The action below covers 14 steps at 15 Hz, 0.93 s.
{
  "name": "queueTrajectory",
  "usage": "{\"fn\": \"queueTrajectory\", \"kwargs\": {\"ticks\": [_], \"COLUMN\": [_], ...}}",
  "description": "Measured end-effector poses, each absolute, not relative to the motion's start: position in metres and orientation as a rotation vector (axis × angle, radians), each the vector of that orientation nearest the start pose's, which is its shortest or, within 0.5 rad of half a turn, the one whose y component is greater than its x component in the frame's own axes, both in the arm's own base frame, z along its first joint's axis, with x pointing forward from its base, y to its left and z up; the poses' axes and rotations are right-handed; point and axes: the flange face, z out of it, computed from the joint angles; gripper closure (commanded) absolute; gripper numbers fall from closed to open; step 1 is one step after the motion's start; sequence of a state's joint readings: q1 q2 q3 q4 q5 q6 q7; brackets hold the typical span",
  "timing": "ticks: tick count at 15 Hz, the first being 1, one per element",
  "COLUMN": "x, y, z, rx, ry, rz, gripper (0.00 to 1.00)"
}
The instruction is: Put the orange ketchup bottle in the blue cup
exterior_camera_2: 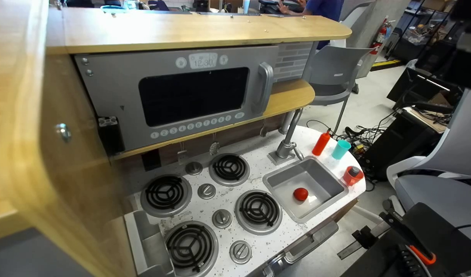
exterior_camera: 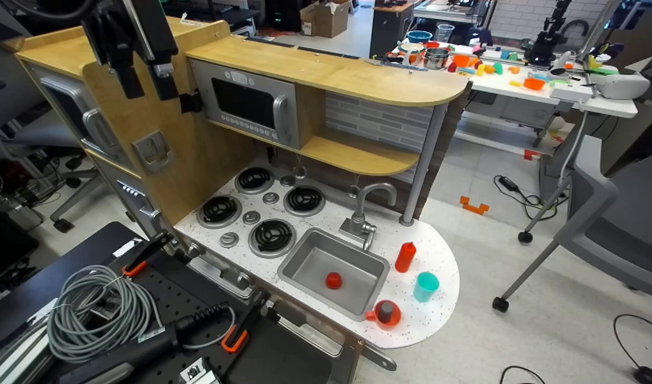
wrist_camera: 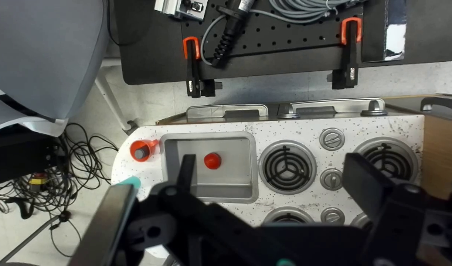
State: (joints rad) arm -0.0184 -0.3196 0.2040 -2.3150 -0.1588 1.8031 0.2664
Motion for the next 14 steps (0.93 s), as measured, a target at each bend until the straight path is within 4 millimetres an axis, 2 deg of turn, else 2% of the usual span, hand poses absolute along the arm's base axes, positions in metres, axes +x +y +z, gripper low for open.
{"fn": "queueTrajectory", "kwargs": {"ticks": [3, 5, 7, 10, 12, 14], "x": [0.428, 0.435, 0.442, 0.445, 0.446, 0.449], "y": [0.049, 0.02, -0.026, -0.114, -0.172, -0.222], "z": [0.455, 0.461, 0.47, 0.483, 0.485, 0.481], "rx": [-3.404, -3.391, -3.353, -3.3, -3.273, -3.238], "ry": [0.032, -0.02, -0.077, -0.153, -0.2, -0.231], "rz": [0.244, 0.207, 0.148, 0.047, -0.014, -0.068], "gripper": [0.0, 0.0, 0.0, 0.0, 0.0, 0.0]}}
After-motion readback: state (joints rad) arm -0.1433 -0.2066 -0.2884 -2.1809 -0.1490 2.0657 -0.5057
